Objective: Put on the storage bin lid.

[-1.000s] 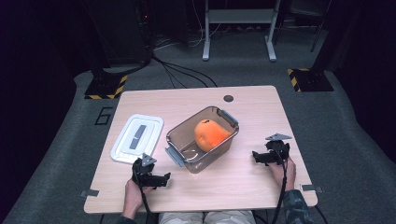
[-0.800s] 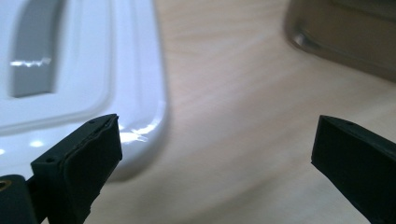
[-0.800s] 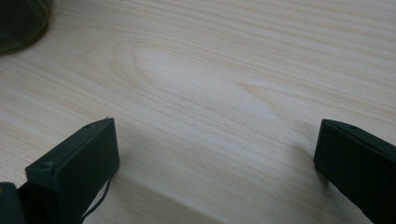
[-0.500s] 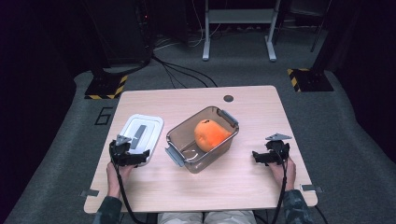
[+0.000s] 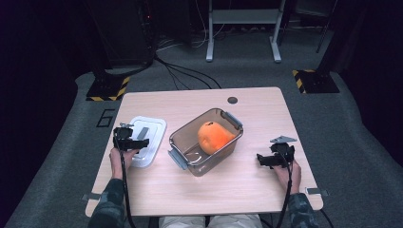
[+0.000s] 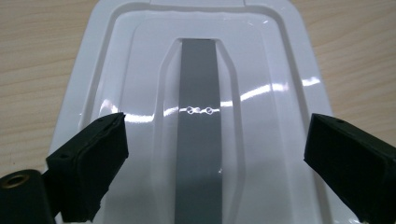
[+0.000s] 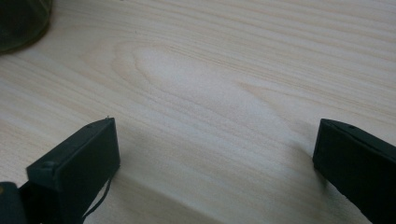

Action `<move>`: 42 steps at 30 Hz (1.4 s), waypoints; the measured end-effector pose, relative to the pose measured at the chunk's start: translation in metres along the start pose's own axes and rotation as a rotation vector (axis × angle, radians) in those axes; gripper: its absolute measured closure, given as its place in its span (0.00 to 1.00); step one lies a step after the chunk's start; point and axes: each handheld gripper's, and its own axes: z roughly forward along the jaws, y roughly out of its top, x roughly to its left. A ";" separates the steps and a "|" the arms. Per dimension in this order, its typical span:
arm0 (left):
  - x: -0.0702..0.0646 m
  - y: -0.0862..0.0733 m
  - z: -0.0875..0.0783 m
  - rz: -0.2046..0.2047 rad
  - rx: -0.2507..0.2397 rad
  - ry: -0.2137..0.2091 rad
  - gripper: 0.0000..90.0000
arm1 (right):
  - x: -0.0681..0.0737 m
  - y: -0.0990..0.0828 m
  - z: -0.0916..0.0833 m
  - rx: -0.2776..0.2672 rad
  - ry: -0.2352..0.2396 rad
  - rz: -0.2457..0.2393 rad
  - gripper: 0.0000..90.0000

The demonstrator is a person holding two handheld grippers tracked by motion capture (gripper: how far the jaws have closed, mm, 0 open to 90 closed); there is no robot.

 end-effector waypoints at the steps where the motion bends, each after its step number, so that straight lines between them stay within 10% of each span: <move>1: 0.000 0.001 0.003 0.002 0.005 0.007 0.11 | 0.000 0.000 0.000 0.000 0.005 -0.001 0.00; 7: 0.002 0.004 0.012 0.003 0.006 0.027 0.20 | 0.000 0.000 0.000 0.000 0.003 -0.001 0.00; 19: 0.002 0.002 0.015 0.035 -0.020 0.114 0.73 | 0.000 0.000 0.000 0.003 0.003 -0.004 0.00; 33: 0.012 0.002 0.004 -0.008 -0.009 0.058 0.74 | 0.001 0.000 0.000 0.004 0.003 0.010 0.00; 42: 0.007 0.006 -0.022 0.045 -0.066 0.034 0.74 | 0.001 0.000 -0.001 0.007 0.002 0.014 0.00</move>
